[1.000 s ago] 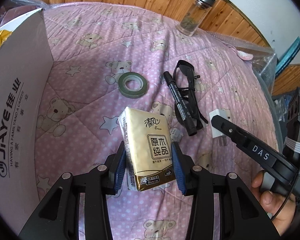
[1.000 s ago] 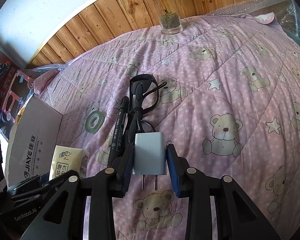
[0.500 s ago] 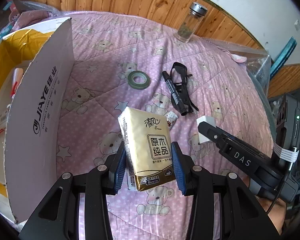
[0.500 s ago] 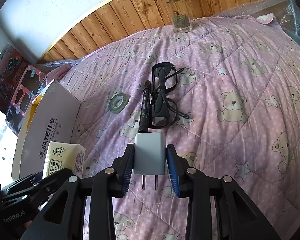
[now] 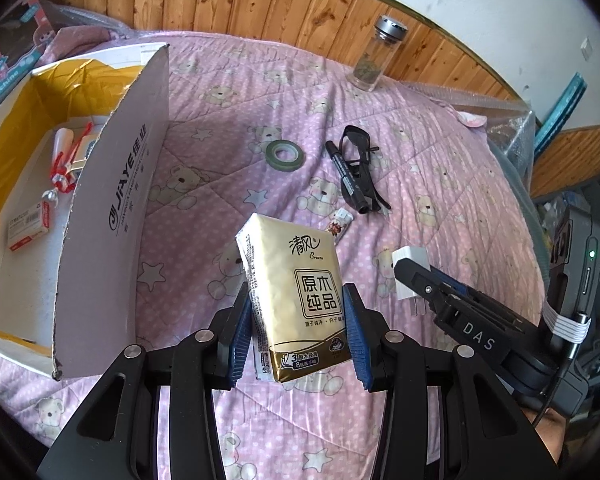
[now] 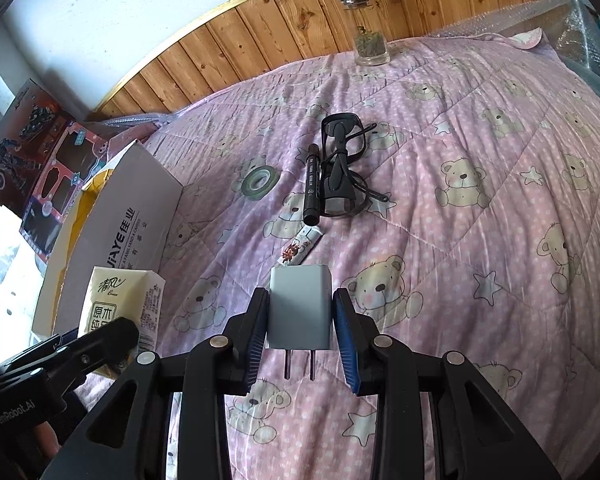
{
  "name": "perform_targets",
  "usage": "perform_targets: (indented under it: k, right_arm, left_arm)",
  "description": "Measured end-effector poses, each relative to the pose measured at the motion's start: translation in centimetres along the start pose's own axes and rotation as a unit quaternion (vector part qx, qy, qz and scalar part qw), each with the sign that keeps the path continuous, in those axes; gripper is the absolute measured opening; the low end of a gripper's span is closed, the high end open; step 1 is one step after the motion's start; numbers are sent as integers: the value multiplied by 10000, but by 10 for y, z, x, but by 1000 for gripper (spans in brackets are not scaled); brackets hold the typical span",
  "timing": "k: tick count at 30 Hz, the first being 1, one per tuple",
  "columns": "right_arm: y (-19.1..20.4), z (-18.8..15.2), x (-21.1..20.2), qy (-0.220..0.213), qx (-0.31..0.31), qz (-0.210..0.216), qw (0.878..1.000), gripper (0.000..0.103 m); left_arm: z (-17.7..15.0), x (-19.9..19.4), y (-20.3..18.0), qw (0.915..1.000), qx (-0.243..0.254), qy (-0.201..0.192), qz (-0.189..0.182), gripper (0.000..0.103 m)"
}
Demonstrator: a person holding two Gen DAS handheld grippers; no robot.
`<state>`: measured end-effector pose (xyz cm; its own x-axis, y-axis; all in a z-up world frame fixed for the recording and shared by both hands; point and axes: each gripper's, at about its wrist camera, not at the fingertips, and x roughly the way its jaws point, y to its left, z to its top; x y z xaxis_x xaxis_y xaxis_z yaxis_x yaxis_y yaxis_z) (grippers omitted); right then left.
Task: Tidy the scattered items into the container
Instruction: 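Carry the tissue pack and white charger with both tools over the white box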
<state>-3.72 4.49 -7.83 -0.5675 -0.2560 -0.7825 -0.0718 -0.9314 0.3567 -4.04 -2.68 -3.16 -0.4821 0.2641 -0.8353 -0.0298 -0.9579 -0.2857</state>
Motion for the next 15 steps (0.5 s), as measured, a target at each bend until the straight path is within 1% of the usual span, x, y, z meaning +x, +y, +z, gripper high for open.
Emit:
perform_targets:
  k: [15]
  right_arm:
    - [9,-32,-20,4,71,74,9999,34]
  left_arm:
    - [-12,-24,2,9997,128,-197,-14,45]
